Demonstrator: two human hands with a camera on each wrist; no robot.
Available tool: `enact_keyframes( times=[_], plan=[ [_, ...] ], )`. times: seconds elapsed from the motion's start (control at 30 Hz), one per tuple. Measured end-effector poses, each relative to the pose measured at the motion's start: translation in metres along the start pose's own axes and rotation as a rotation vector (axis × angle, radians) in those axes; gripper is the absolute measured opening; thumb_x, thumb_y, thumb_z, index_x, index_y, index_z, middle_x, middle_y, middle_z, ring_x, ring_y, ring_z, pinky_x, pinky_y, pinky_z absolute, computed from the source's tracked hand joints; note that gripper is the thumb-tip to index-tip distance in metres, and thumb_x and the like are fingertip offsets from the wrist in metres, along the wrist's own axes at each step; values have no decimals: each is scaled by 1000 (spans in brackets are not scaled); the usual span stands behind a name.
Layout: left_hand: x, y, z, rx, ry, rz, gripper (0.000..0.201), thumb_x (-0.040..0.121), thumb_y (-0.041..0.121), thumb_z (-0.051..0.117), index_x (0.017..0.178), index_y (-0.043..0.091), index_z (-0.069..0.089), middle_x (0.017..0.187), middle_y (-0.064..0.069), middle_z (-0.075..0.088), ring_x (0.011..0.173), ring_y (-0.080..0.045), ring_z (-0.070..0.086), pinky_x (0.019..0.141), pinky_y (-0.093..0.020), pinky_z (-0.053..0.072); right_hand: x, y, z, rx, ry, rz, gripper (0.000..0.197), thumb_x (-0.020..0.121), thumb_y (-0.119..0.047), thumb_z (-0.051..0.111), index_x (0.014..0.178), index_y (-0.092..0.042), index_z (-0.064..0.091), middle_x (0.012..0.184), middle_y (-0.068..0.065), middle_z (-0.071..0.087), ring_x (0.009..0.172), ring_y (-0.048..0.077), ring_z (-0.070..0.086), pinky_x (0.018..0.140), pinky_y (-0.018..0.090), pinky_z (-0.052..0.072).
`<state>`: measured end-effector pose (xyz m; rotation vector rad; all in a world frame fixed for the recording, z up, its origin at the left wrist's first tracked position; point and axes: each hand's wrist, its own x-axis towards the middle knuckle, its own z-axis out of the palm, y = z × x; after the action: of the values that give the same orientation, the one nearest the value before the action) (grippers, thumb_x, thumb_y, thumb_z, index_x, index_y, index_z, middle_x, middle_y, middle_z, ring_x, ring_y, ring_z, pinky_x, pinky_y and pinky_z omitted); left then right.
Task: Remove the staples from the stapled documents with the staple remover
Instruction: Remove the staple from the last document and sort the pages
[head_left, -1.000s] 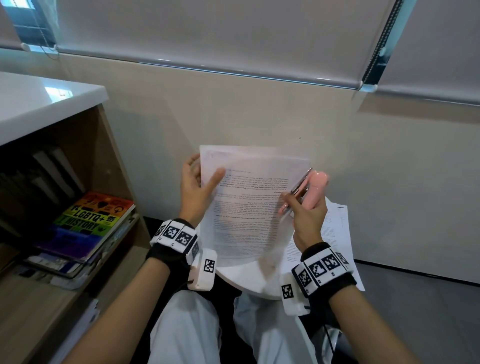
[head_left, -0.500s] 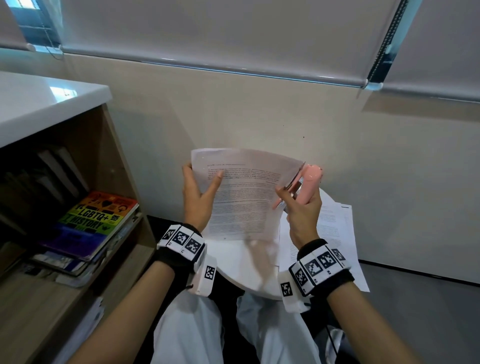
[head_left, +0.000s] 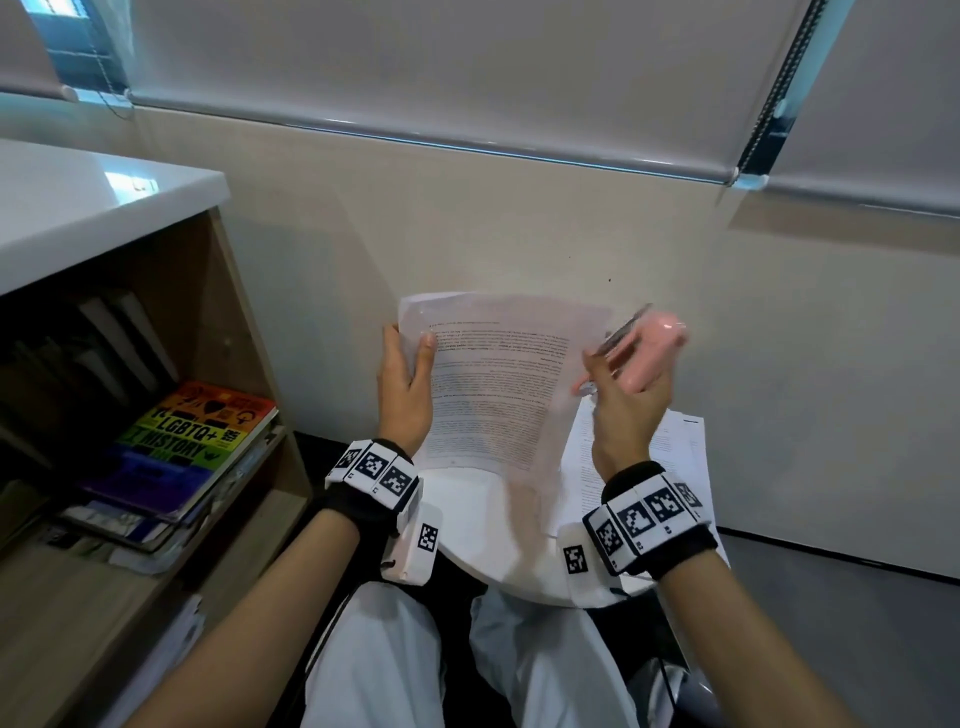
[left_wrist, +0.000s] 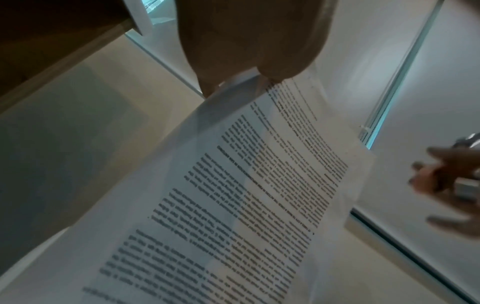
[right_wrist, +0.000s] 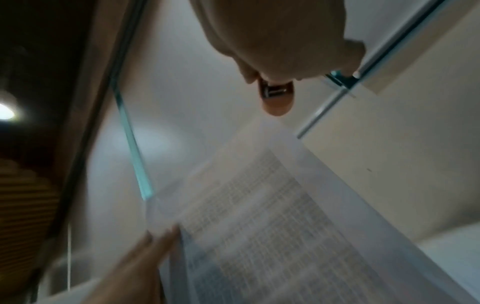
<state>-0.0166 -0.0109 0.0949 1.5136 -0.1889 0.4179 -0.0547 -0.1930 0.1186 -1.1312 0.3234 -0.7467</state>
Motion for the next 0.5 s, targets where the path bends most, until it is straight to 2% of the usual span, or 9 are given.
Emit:
enact_keyframes(
  times=[0.07,0.1,0.17,0.23,0.27,0.33,0.4,0.43,0.5],
  plan=[
    [2,-1,-3,35,12,15,11,99,30,44,103,20,45,99,-7,65,89,-22,67,78,-48,58,4,-21,8,77,103,-115,71,76,5,74,137,-11,40,122,9,62,99,14,65,76,20,54],
    [4,-2,-5,64,11,31,17,99,32,44,104,16,44,99,-8,65,89,-24,67,77,-50,57,7,-33,13,119,105,-166,72,77,6,71,139,-10,37,119,9,62,93,13,66,69,20,54],
    [6,-2,-7,108,-6,44,21,99,34,44,103,14,43,97,-9,64,88,-26,67,75,-53,56,9,-58,28,178,55,-196,61,81,7,66,131,-12,37,99,5,63,74,12,65,56,23,52],
    [7,1,-8,118,-23,39,19,99,33,45,101,15,43,94,-5,64,87,-26,67,74,-52,56,11,-76,47,239,-26,-97,41,86,-1,60,119,-12,40,84,5,60,64,16,60,50,24,49],
    [7,3,-8,118,-27,39,18,99,33,45,101,15,43,93,-3,64,86,-24,67,74,-51,57,11,-81,56,308,-93,10,31,90,-8,54,117,-10,40,80,6,58,64,19,58,51,23,48],
    [5,6,-8,129,-24,62,17,98,32,45,102,15,44,90,3,64,83,-17,66,74,-43,57,10,-87,72,463,-266,217,21,97,-18,42,116,-9,39,79,8,53,71,20,55,59,28,50],
    [3,9,-8,173,18,108,13,98,29,47,99,17,46,81,9,62,73,-6,61,69,-32,52,6,-85,82,450,-420,300,13,100,-20,41,107,-10,42,87,9,53,86,24,55,79,41,52],
    [3,9,-9,195,44,132,12,98,29,47,96,17,47,76,8,60,68,-6,58,65,-31,50,4,-82,85,401,-479,316,10,100,-20,43,105,-11,41,94,11,54,95,27,55,89,46,50],
    [1,12,-11,205,71,148,19,98,35,47,92,17,48,71,-1,61,65,-19,60,60,-40,52,-2,-77,90,300,-574,304,18,99,-16,46,110,-15,32,107,13,55,109,31,55,100,51,46]
  ],
)
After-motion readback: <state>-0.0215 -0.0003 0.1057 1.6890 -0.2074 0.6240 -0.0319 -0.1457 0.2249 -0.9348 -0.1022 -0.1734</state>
